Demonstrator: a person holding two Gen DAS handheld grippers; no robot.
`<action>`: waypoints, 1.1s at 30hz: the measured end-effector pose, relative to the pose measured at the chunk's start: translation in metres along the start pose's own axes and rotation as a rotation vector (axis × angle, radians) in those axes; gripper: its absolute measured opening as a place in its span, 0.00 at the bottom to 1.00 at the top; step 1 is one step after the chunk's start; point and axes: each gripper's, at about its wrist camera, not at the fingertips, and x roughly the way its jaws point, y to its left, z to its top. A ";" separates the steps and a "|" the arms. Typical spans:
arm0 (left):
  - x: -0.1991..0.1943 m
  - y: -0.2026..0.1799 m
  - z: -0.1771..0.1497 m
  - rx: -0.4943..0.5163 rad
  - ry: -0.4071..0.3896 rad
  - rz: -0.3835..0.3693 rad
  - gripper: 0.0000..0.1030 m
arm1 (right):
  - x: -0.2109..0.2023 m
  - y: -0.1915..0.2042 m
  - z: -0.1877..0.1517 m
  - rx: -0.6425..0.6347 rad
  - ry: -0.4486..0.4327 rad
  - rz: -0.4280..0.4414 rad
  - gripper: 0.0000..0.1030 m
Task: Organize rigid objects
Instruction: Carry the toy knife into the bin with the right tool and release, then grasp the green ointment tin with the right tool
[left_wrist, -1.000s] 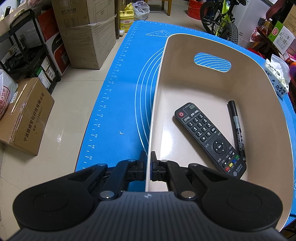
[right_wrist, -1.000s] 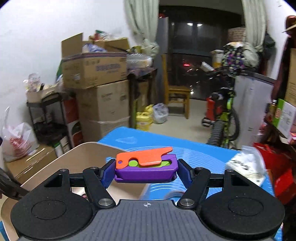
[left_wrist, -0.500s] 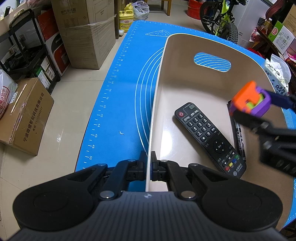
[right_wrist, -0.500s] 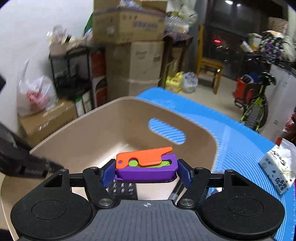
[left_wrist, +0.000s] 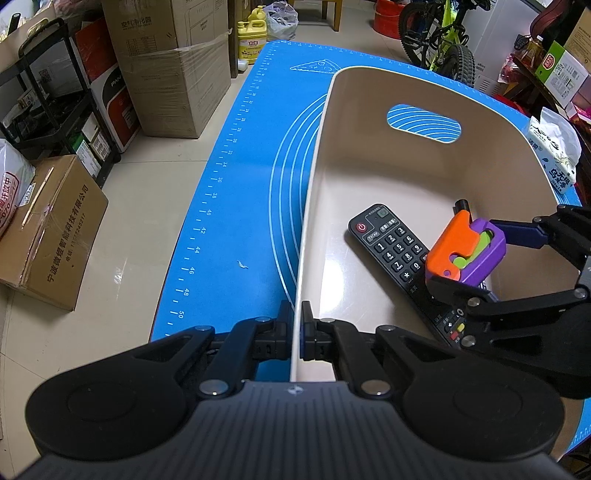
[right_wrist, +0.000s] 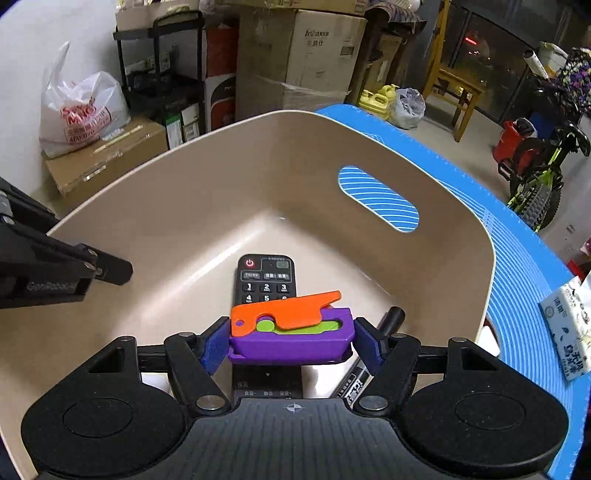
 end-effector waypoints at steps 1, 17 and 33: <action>0.000 0.000 0.000 0.000 0.000 0.001 0.05 | -0.003 -0.003 -0.001 0.011 -0.020 0.008 0.76; 0.000 -0.001 0.000 -0.001 0.000 -0.001 0.05 | -0.083 -0.071 -0.016 0.165 -0.262 -0.095 0.88; -0.001 -0.001 0.001 -0.003 0.001 -0.003 0.05 | -0.058 -0.131 -0.086 0.306 -0.189 -0.207 0.89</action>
